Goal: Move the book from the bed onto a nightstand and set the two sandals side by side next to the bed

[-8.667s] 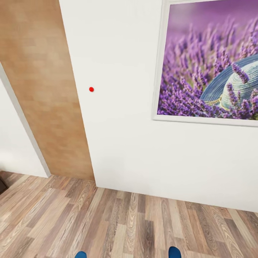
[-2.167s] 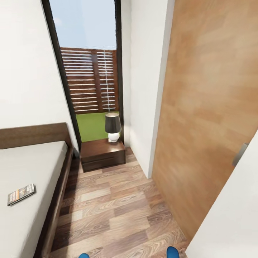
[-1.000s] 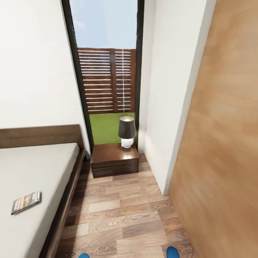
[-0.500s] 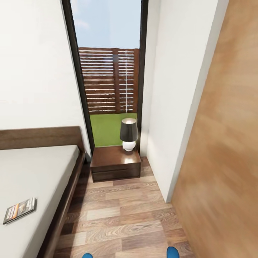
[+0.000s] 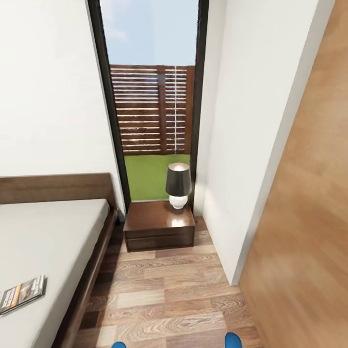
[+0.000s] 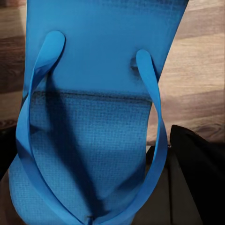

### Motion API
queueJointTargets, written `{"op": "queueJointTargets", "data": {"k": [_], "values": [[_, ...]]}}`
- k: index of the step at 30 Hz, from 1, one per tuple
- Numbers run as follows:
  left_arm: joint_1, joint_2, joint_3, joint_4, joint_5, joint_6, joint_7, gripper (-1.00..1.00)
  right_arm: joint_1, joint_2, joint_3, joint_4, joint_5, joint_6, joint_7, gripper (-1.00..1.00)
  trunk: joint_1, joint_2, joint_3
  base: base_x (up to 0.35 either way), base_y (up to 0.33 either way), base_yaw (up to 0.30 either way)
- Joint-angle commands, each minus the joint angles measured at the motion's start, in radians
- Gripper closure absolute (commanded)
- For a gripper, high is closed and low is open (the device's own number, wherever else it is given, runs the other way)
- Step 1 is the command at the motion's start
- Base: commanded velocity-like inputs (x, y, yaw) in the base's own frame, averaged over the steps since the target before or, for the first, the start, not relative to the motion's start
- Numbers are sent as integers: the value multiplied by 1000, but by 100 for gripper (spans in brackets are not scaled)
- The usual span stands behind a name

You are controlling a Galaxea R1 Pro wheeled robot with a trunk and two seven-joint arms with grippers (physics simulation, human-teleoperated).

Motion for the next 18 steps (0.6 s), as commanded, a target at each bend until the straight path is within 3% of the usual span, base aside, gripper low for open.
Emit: {"op": "queueJointTargets", "data": {"k": [1,6,11,18], "values": [[-1,0,9,1,-10,-5,-1,100,-1,0,8,1,-11,-4,-3,100,1,-2,-2,85,0,47],[0,-1,9,2,-10,-17,7,100,-1,-1,8,1,-11,-4,-2,100,1,-2,-1,46,0,26],[24,0,8,1,-10,-53,78,100,-1,-2,8,4,-10,-5,-2,100,1,-2,-1,13,0,7],[56,0,7,2,-10,-90,119,100,-1,-5,7,27,-10,-6,-2,100,1,-2,-1,3,0,2]]}}
